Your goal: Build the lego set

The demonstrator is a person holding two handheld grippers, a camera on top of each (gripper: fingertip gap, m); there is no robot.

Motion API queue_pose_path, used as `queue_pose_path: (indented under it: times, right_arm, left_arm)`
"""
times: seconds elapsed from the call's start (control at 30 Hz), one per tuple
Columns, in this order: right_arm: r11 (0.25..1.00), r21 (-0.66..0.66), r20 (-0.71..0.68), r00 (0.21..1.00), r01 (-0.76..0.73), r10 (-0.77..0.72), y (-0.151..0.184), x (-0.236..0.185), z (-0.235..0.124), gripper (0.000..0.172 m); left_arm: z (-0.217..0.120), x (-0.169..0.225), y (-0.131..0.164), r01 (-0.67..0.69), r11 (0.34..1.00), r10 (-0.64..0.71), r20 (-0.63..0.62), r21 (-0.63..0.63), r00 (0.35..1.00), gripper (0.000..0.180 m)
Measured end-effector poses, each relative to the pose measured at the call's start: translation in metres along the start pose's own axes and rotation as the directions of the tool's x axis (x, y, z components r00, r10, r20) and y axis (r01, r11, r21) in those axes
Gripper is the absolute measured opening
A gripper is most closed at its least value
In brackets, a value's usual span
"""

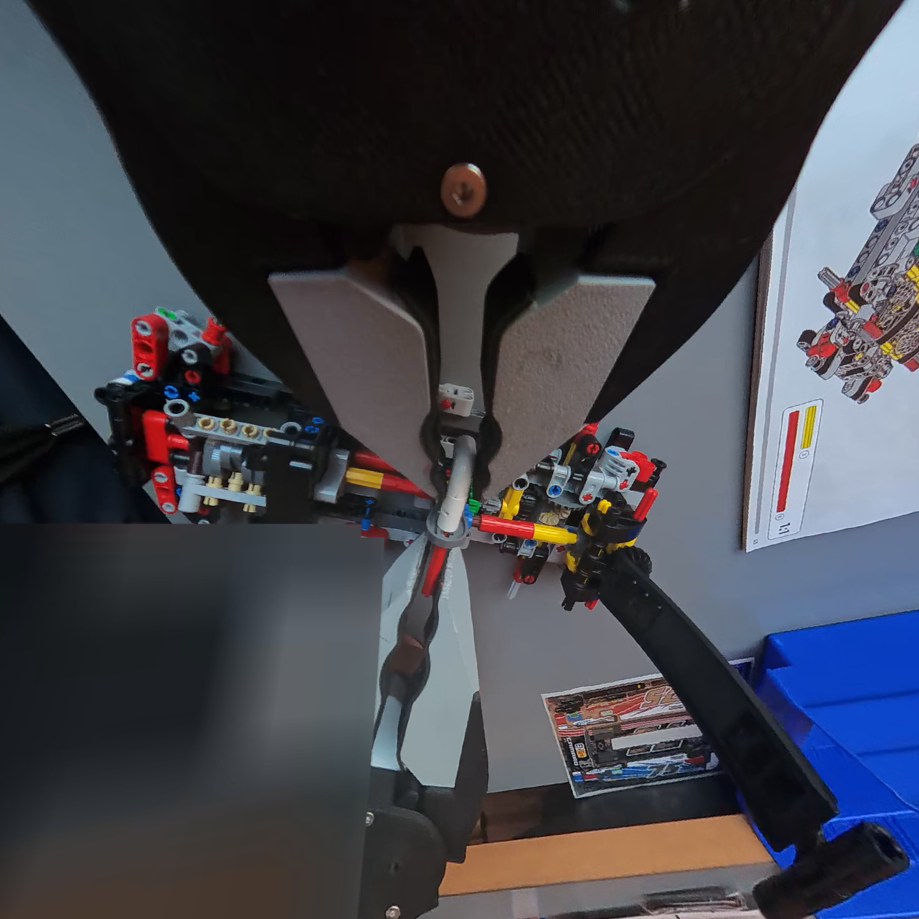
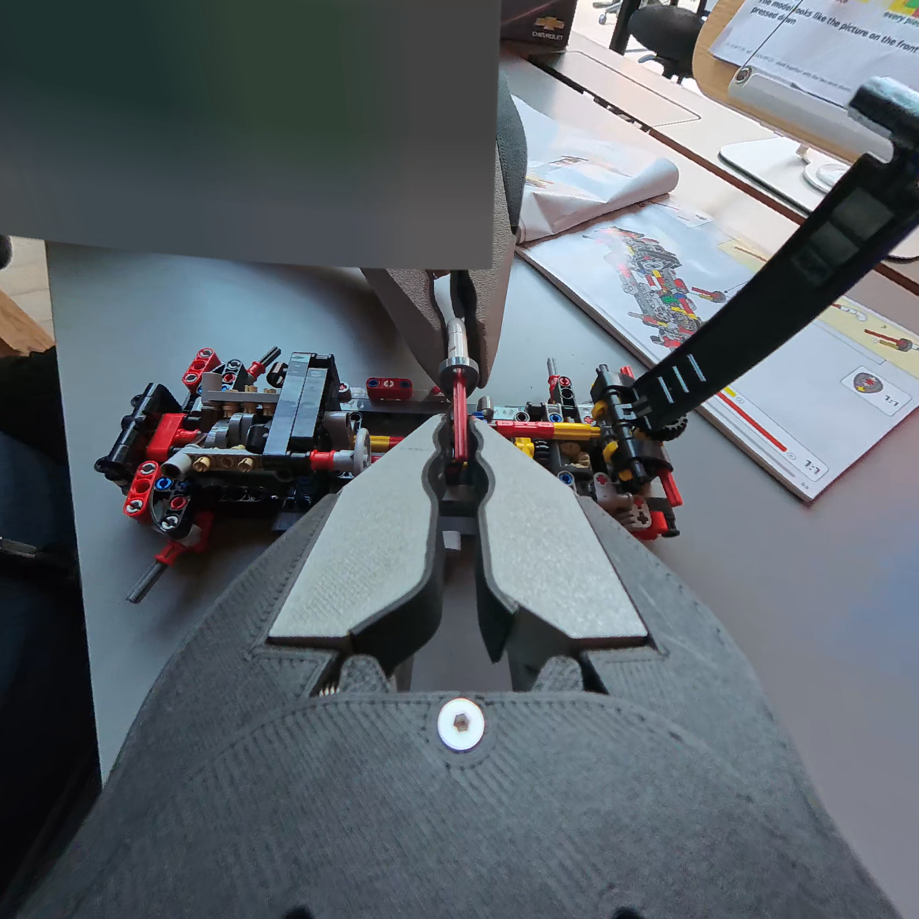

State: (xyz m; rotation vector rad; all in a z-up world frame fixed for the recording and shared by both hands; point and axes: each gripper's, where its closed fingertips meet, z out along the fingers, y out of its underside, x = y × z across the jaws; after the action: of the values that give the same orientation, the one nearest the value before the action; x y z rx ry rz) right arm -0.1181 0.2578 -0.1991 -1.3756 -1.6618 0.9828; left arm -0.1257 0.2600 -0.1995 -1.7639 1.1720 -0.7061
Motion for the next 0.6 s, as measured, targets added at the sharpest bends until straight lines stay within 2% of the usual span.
queue_pose_path:
  times: [0.1,0.6]
  right_arm:
    - [1.0,-0.002,-0.003,1.0,-0.002,0.002,0.0003,0.0006,0.0001,0.003]
    - [0.998,-0.012,0.036,0.998,-0.056,0.057,0.002,0.0036,0.0003,0.003]
  left_arm:
    - [0.0002,0.0,-0.0007,0.052,0.999,-0.052,-0.03,0.006,0.998,0.007]
    - [0.0022,0.0019,-0.0012,0.036,0.999,-0.036,-0.062,0.001,0.997,0.004]
